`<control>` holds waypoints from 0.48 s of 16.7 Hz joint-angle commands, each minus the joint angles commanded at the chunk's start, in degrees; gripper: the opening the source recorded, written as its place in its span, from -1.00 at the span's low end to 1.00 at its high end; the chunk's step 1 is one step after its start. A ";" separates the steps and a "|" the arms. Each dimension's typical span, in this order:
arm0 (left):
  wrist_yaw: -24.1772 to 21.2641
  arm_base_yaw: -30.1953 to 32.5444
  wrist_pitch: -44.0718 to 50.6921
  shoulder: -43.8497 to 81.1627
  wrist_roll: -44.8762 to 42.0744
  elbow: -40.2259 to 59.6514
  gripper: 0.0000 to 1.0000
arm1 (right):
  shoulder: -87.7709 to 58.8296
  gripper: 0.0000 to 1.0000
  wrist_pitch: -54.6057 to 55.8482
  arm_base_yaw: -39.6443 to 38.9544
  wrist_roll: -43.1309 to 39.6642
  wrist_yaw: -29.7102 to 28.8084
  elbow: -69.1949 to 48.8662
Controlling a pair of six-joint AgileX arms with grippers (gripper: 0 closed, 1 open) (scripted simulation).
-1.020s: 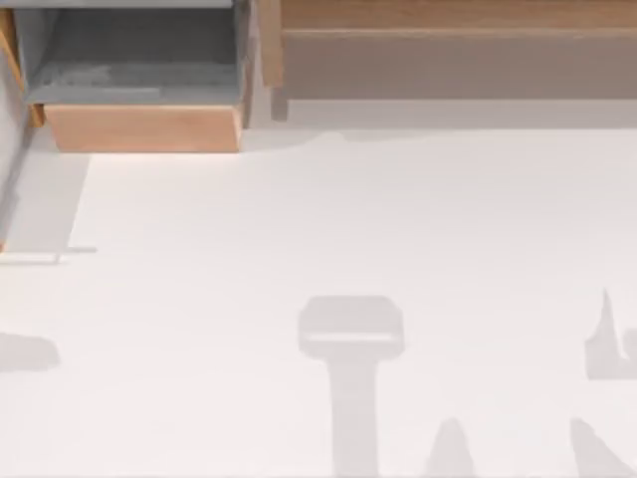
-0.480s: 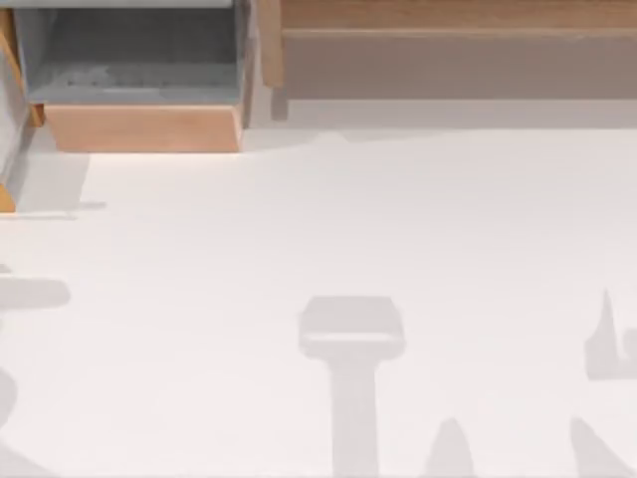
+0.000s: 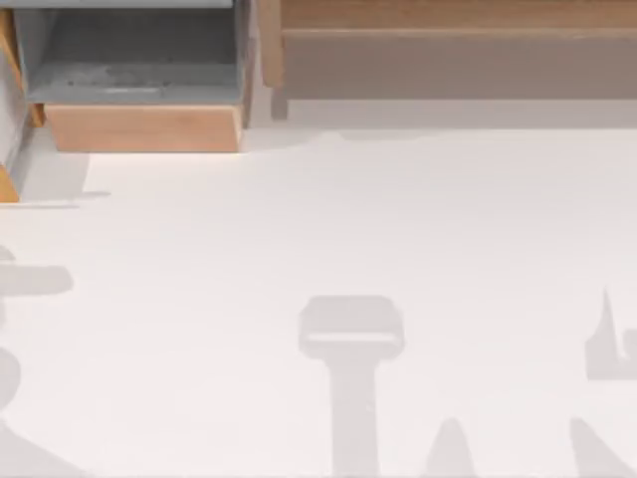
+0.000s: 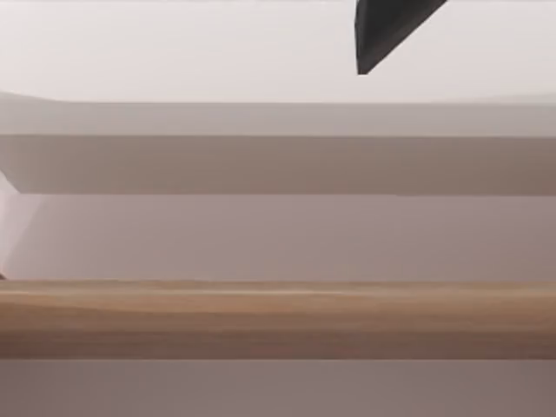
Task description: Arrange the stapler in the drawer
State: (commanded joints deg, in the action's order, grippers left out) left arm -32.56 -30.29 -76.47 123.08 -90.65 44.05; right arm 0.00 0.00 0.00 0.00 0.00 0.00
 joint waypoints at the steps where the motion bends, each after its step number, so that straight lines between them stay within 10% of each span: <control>1: 0.61 0.60 0.90 0.81 0.02 1.86 -1.00 | 0.00 1.00 0.00 0.00 0.00 0.00 0.00; 8: 4.23 4.15 6.27 4.87 0.39 11.90 -1.00 | 0.00 1.00 0.00 0.00 0.00 0.00 0.00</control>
State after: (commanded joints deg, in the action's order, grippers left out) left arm -28.33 -26.14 -70.20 127.95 -90.26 55.95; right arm 0.00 0.00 0.00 0.00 0.00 0.00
